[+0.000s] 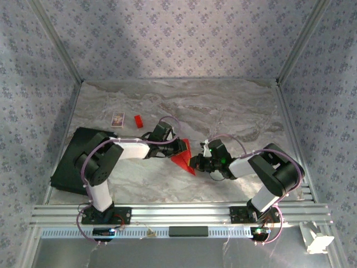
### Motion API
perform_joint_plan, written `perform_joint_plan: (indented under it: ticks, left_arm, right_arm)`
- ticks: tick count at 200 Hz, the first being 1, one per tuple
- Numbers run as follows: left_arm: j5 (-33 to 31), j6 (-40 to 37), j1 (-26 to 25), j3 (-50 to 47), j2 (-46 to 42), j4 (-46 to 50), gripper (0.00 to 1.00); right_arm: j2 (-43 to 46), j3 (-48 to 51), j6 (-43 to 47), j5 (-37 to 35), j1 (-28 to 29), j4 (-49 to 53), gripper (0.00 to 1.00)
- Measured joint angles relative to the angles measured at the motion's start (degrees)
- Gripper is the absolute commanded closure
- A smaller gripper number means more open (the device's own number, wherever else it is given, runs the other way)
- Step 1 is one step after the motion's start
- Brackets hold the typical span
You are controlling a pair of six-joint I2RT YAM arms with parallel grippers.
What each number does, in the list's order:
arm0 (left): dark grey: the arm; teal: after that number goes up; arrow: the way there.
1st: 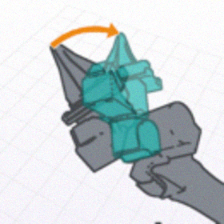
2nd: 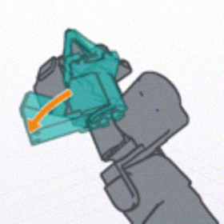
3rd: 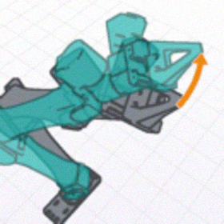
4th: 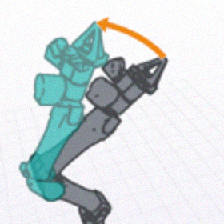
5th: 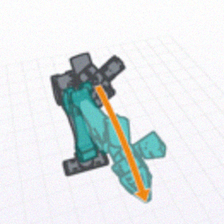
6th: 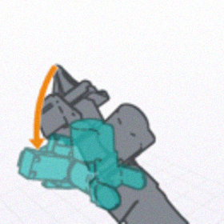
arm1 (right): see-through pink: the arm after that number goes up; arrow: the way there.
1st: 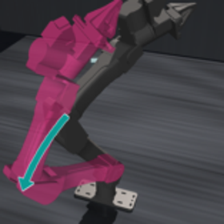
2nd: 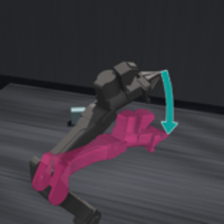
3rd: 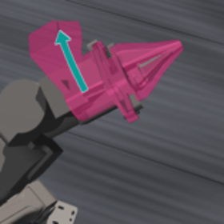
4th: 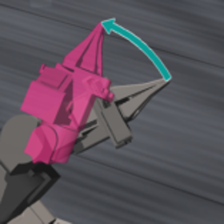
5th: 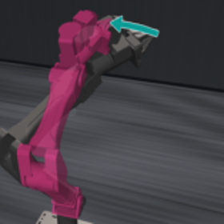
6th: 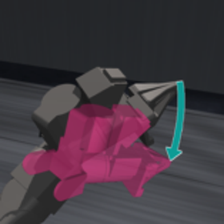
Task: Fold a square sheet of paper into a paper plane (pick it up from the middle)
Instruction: Fourth fold the wing at the center of the table.
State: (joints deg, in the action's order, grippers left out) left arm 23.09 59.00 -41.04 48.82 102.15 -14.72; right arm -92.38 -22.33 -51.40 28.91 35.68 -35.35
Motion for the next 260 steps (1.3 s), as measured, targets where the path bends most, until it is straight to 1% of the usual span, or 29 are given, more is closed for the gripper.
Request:
perform_joint_plan:
  ticks: [37,97,130,147,167,186,200,212,241,260]
  left_arm:
    - [-1.75,0.26,0.00,-2.19,-3.63,-0.17,0.85]
    - [-1.16,0.55,0.00,-3.26,-2.25,-0.52,0.86]
    - [-0.26,0.44,-0.02,-2.43,-0.09,-0.52,0.86]
    - [-0.04,0.44,-0.17,-2.29,0.11,-0.48,0.86]
    - [0.33,0.42,-0.28,-1.73,0.37,-0.50,0.86]
    - [0.70,0.39,-0.35,-1.46,0.39,-0.52,0.86]
    - [1.01,0.39,-0.35,-1.27,0.42,-0.48,0.86]
    - [1.16,0.37,-0.35,-0.98,0.55,-0.52,0.86]
    - [1.20,0.35,-0.35,-0.61,1.29,-0.48,0.86]
    - [1.20,0.35,-0.35,-0.61,1.31,-0.50,0.86]
  right_arm:
    - [0.00,0.00,-0.31,-0.04,0.00,-0.02,1.00]
    - [0.00,0.00,-0.35,-0.07,0.00,-0.02,1.00]
    - [0.00,0.00,-0.50,-0.04,0.00,-0.04,0.96]
    - [0.00,0.00,-0.52,-0.04,0.00,-0.04,0.94]
    - [0.02,0.00,-0.68,0.00,0.00,-0.04,0.89]
    - [0.15,0.00,-0.76,0.22,0.00,-0.22,0.87]
    - [0.15,0.00,-0.76,0.26,0.00,-0.26,0.88]
    - [0.15,0.00,-0.72,0.24,0.00,-0.22,0.92]
    - [0.15,0.00,-0.94,-0.02,0.00,0.09,0.97]
    - [0.13,0.00,-1.11,-0.02,0.00,0.22,0.98]
